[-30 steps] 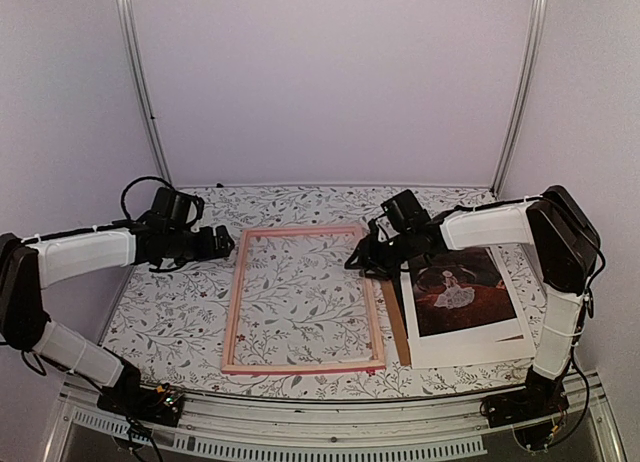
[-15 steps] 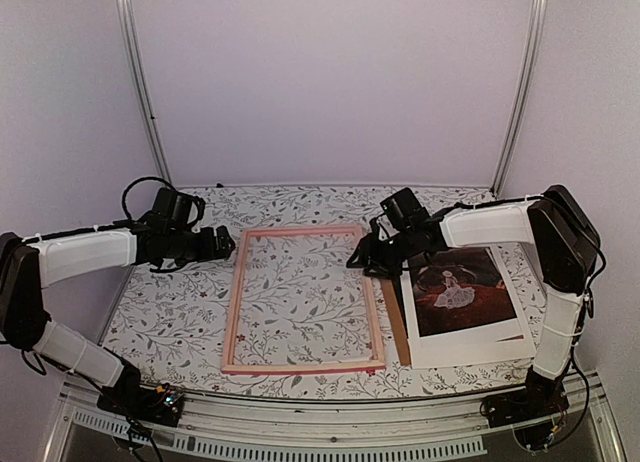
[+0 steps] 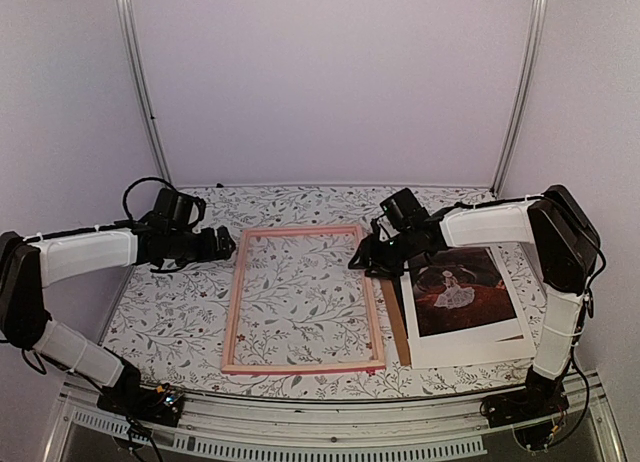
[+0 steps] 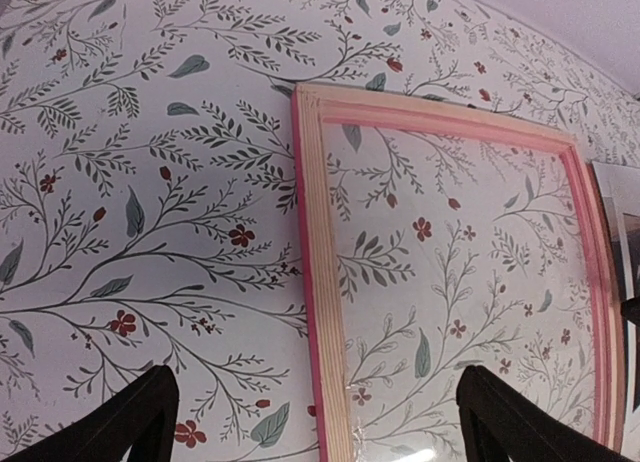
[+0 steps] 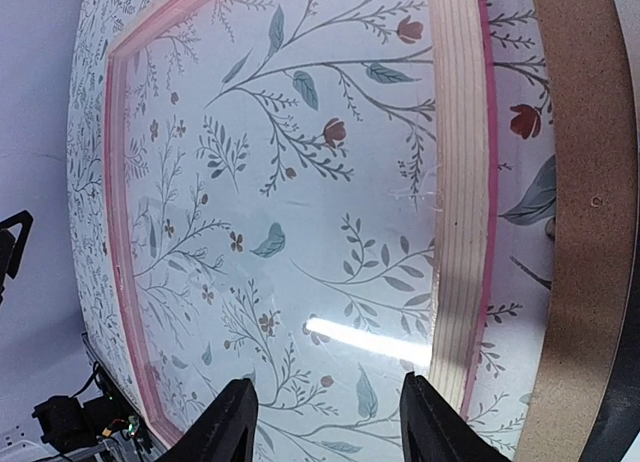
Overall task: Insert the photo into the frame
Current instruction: Place the glass panel at the frame body.
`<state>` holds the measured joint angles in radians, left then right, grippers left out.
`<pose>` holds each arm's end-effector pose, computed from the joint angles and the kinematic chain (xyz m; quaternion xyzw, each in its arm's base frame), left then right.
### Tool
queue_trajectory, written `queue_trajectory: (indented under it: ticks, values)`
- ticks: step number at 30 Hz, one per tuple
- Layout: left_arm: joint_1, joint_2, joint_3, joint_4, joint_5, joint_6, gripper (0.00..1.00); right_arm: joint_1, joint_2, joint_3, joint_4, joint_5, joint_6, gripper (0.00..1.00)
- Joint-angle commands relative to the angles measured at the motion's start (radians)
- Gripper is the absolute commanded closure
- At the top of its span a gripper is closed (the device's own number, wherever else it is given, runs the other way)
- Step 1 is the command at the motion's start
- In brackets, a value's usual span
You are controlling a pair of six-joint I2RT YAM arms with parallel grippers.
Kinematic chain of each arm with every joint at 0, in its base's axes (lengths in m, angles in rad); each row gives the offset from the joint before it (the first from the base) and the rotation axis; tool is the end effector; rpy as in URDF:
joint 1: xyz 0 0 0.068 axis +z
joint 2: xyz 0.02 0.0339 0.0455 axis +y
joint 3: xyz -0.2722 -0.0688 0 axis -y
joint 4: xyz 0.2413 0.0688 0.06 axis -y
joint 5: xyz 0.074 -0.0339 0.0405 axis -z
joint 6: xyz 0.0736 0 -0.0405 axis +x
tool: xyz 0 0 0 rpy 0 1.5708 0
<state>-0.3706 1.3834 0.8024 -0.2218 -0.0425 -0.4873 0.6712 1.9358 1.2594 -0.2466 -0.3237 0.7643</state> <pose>0.2867 -0.1081 0.1925 -0.0620 0.9249 -0.1379 0.3488 0.3219 0.2855 0.1489 -0.0077 0.9370 0.3217 0.1361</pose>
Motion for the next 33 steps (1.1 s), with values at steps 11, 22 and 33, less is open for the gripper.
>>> queue_trajectory:
  ticks: [11, 22, 33]
  values:
    - [-0.019, 0.013, 0.001, 0.017, -0.013, 0.004, 0.00, -0.002, -0.005, 0.044, -0.076, 0.097, -0.047, 0.48]
    - [-0.037, 0.033, -0.030, 0.018, 0.024, 0.008, 0.00, -0.047, -0.070, 0.053, -0.229, 0.285, -0.173, 0.45]
    - [-0.088, 0.071, -0.026, 0.005, 0.023, 0.020, 0.00, -0.358, -0.367, -0.218, -0.261, 0.313, -0.271, 0.18]
